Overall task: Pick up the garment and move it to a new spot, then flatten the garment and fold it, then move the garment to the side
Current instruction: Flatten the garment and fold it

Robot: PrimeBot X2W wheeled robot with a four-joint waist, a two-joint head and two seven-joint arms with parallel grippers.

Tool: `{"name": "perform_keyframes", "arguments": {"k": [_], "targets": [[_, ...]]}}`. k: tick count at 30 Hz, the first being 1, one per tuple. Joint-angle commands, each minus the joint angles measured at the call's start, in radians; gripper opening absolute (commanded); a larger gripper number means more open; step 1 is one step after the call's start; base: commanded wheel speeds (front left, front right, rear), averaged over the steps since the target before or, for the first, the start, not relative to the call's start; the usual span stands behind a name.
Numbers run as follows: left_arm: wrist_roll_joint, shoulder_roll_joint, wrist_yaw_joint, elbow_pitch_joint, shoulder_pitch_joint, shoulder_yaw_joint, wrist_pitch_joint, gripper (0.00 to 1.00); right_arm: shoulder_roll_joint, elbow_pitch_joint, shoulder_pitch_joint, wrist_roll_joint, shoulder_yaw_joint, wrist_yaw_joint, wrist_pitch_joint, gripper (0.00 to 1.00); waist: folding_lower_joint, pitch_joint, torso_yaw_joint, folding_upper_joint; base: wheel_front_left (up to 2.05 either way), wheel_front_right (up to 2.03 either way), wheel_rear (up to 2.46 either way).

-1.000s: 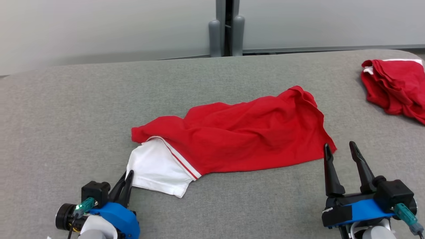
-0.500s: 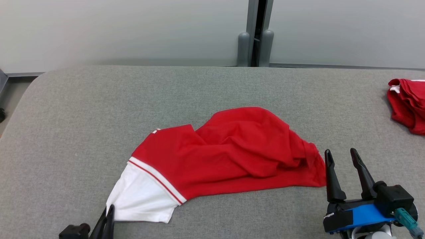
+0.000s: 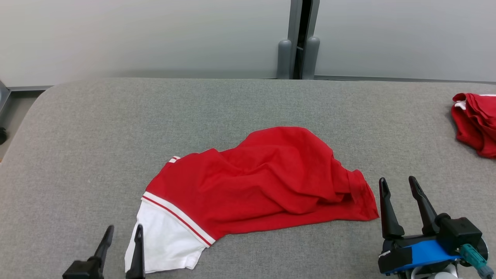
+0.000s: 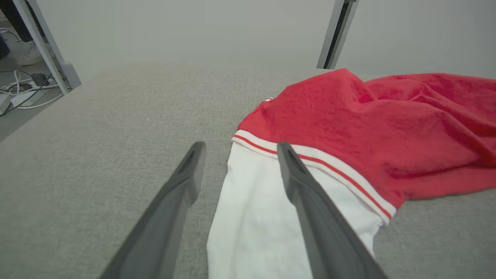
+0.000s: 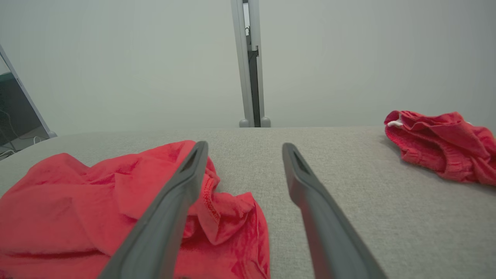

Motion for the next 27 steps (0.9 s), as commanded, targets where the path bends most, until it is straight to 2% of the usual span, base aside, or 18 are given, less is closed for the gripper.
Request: {"name": "perform_keyframes", "arguments": {"k": [1, 5, 10, 21, 27], "targets": [[0.009, -0.002, 0.006, -0.015, -0.015, 0.006, -0.006, 1.00, -0.006, 0.003, 0.005, 0.010, 0.000, 0.000, -0.005, 1.00, 0.0001, 0.000, -0.002, -0.0001, 0.00, 0.00, 0.00], [0.045, -0.022, 0.005, -0.107, -0.049, 0.025, -0.010, 1.00, -0.008, 0.004, 0.000, 0.009, 0.002, 0.000, -0.005, 1.00, 0.0001, 0.002, -0.009, -0.0001, 0.00, 0.00, 0.00], [0.082, -0.051, -0.019, -0.181, -0.069, 0.059, -0.010, 1.00, -0.010, 0.030, 0.004, 0.007, 0.009, 0.000, -0.005, 1.00, 0.0001, 0.007, -0.023, -0.0001, 0.00, 0.00, 0.00], [0.136, -0.091, -0.058, -0.209, -0.089, 0.118, -0.010, 1.00, -0.030, 0.188, -0.032, 0.011, 0.027, 0.000, -0.005, 1.00, 0.0001, 0.026, -0.025, -0.0001, 0.00, 0.00, 0.00], [0.154, -0.101, -0.070, -0.216, -0.102, 0.138, -0.010, 1.00, -0.036, 0.315, -0.085, -0.005, 0.041, 0.000, -0.005, 1.00, 0.0001, 0.046, -0.012, -0.0001, 0.00, 0.00, 0.00]]}}
